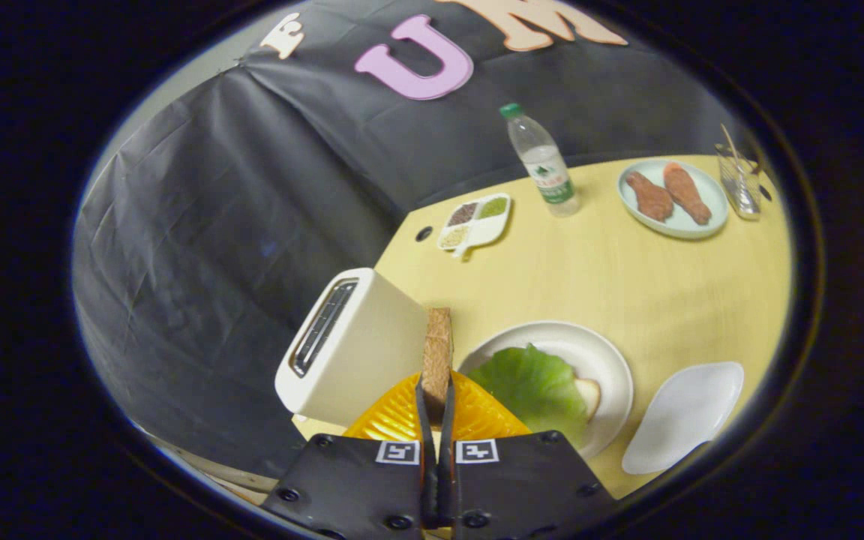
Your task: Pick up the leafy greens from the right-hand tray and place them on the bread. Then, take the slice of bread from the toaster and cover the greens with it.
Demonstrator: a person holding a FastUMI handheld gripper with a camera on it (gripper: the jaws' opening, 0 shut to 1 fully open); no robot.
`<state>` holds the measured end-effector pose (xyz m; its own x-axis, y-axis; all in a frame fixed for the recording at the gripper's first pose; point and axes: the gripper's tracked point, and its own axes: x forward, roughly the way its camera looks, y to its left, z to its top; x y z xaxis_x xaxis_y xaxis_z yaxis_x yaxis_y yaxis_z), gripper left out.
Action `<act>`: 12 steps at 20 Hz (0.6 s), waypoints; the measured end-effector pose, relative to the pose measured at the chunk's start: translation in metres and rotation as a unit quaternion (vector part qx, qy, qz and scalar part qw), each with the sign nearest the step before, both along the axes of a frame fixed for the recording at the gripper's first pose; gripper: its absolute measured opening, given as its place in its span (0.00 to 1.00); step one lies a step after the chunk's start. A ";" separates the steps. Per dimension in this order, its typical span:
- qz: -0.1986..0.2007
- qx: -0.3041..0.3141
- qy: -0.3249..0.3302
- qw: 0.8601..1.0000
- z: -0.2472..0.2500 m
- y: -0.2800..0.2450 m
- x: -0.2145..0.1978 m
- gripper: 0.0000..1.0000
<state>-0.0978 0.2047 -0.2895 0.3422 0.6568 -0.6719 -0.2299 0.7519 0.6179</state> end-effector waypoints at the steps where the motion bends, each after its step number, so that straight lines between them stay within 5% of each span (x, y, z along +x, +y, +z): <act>1: -0.010 -0.009 0.004 1.000 -0.007 -0.008 0.000 0.04; 8: -0.025 -0.063 0.010 0.998 -0.043 -0.044 -0.007 0.04; 12: -0.019 -0.096 0.010 0.995 -0.060 -0.064 -0.017 0.19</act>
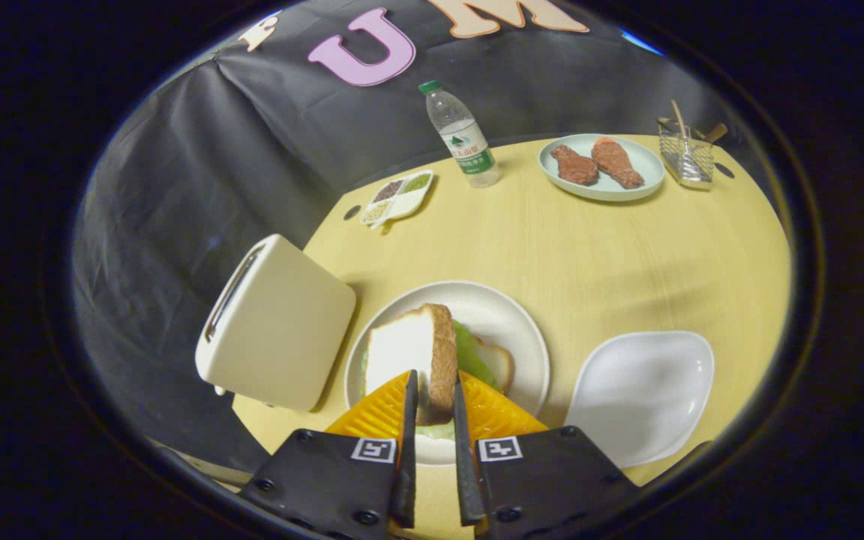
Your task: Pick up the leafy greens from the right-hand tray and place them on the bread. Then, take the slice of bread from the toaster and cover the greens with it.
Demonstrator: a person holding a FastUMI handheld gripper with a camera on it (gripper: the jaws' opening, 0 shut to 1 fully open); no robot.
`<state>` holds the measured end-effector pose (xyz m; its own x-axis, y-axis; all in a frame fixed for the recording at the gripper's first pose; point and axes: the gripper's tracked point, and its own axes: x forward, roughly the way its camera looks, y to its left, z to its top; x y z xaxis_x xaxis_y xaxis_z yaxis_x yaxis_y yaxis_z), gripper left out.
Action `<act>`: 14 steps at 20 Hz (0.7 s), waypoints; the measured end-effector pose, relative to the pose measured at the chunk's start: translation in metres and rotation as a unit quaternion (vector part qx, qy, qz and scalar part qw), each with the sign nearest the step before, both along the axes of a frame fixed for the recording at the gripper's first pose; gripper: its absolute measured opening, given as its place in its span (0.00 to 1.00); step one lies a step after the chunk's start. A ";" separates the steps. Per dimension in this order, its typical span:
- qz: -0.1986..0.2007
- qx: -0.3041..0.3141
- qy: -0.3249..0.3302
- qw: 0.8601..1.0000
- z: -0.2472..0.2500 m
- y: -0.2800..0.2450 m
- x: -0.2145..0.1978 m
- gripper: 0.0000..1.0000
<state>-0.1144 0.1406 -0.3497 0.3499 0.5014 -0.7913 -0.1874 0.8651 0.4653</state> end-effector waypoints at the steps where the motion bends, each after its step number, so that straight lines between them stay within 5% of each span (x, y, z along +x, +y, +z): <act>1: -0.005 0.001 0.002 1.000 0.000 -0.002 -0.001 0.22; 11: -0.022 -0.016 -0.079 0.996 0.042 -0.034 0.016 1.00; 14: -0.044 -0.015 -0.142 0.989 0.081 -0.047 0.033 1.00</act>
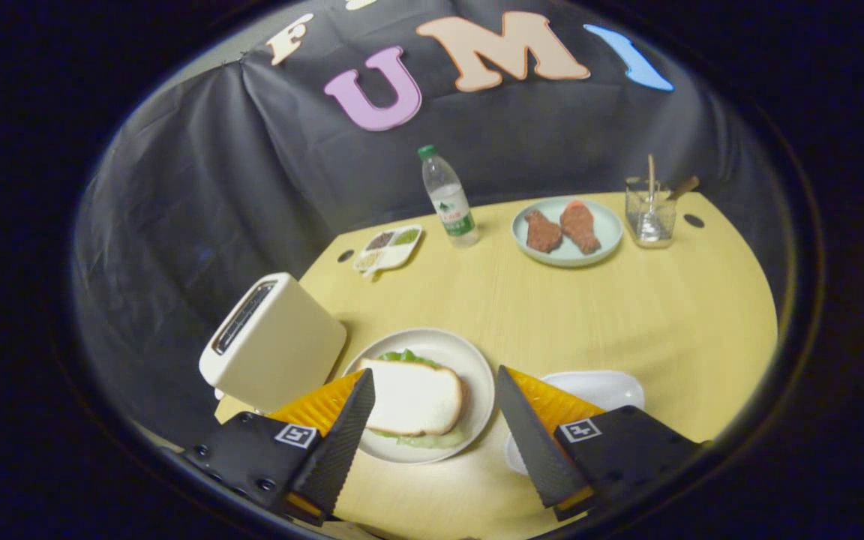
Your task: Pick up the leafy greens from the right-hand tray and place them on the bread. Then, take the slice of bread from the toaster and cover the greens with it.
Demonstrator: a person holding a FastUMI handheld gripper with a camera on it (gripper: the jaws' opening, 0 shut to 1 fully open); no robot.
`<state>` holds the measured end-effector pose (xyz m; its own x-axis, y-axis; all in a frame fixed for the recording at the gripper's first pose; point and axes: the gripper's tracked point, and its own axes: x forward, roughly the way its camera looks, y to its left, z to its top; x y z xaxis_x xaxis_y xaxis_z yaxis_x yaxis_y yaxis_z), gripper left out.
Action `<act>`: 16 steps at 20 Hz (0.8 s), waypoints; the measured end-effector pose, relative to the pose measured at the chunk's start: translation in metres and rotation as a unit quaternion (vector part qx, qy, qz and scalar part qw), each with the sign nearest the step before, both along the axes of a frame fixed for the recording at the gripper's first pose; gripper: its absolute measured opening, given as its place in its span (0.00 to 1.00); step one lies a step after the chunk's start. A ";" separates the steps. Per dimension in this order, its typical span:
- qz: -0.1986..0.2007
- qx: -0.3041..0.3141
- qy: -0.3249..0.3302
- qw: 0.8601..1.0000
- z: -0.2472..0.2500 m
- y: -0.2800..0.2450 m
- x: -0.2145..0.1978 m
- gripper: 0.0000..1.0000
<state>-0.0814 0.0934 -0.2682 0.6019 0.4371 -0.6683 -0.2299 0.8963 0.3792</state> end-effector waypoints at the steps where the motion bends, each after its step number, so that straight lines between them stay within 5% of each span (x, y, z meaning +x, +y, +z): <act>1: -0.010 0.001 -0.022 1.000 0.014 -0.005 0.004 1.00; 7: -0.070 -0.019 -0.153 0.986 0.103 -0.044 0.025 1.00; 16: -0.150 -0.085 -0.303 0.937 0.200 -0.094 0.020 1.00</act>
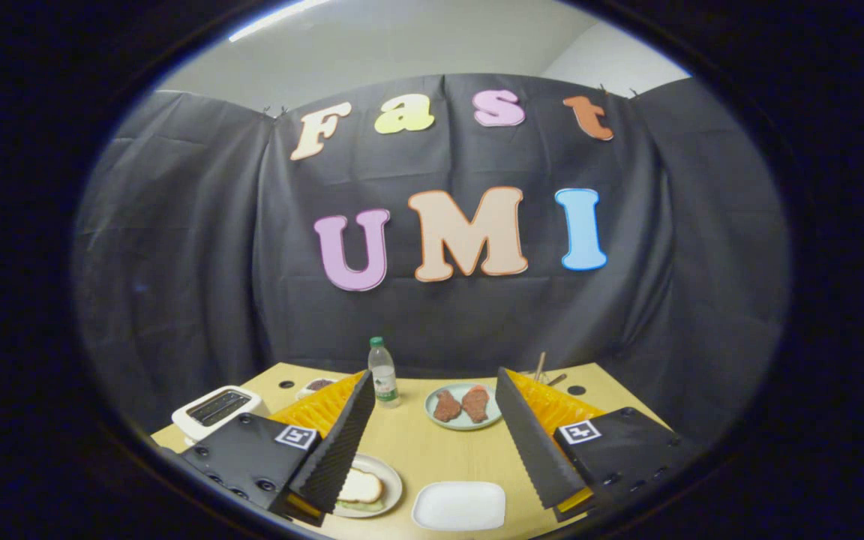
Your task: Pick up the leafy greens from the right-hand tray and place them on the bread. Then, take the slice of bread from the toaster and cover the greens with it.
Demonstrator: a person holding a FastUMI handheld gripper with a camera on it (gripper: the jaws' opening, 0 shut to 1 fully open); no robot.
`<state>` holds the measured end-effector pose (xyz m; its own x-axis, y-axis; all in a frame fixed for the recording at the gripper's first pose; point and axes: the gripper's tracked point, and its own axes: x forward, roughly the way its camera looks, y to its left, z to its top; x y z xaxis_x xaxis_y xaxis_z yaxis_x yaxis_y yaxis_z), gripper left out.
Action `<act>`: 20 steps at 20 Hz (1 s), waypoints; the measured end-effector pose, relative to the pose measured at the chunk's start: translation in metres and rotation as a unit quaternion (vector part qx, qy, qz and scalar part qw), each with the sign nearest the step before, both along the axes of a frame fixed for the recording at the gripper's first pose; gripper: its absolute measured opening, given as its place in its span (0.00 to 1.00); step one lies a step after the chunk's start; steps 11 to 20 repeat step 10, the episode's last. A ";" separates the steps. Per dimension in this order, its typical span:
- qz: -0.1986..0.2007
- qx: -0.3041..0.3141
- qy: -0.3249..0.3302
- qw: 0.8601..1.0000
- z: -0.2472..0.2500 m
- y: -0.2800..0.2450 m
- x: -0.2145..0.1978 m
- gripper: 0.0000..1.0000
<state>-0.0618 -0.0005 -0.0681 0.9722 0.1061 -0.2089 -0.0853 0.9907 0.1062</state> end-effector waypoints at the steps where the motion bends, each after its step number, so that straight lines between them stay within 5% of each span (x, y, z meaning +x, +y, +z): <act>1: -0.006 0.004 -0.009 1.000 0.006 -0.003 0.000 1.00; 8: -0.034 -0.015 -0.064 0.997 0.037 -0.019 0.000 1.00; 20: -0.034 -0.022 -0.068 0.997 0.038 -0.017 0.001 1.00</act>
